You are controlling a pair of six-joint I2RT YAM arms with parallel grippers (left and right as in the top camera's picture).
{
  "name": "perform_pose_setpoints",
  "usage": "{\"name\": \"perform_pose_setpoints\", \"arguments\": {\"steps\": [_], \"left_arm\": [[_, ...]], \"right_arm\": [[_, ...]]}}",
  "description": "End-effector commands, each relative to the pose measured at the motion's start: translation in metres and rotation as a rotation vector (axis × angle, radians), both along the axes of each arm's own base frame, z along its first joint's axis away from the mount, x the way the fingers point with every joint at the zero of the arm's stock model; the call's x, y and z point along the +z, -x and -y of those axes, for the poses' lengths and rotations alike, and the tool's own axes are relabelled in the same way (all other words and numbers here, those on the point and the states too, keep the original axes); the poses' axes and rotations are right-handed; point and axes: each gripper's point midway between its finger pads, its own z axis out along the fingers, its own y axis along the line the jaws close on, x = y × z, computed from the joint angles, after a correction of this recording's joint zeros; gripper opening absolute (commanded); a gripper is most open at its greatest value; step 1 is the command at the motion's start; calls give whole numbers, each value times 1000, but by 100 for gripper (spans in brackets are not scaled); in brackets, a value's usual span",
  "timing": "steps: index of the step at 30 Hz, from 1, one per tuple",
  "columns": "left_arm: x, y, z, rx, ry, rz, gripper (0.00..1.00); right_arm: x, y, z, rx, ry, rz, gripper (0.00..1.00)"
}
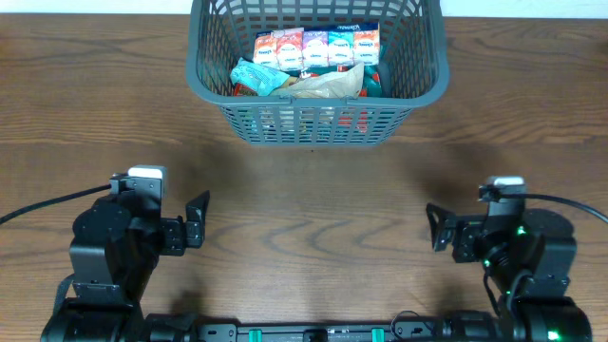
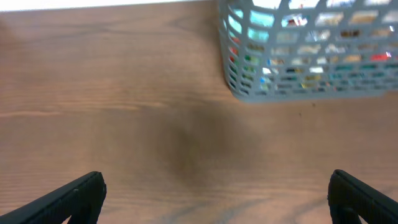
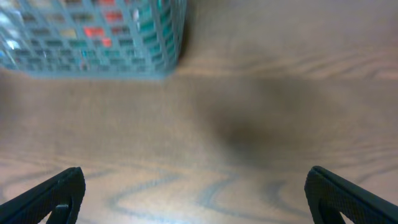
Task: Pack container
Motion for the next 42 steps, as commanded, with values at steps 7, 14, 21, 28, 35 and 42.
{"name": "perform_pose_setpoints", "arguments": {"steps": [7,14,21,28,35,42], "left_arm": [[-7,-1,-9,51,-17,-29,99],[-7,-1,-9,51,-17,-29,99],[-7,-1,-9,51,-17,-29,99],[-7,-1,-9,51,-17,-29,99],[-7,-1,-9,51,-17,-29,99],[-7,-1,-9,51,-17,-29,99]], "right_arm": [[-21,2,-8,18,-44,-51,99],[-21,2,-8,18,-44,-54,99],[-21,2,-8,18,-44,-54,99],[-10,10,15,-32,110,27,99],[-19,23,8,59,199,181,99],[-37,-2,5,29,160,387,99]]}}
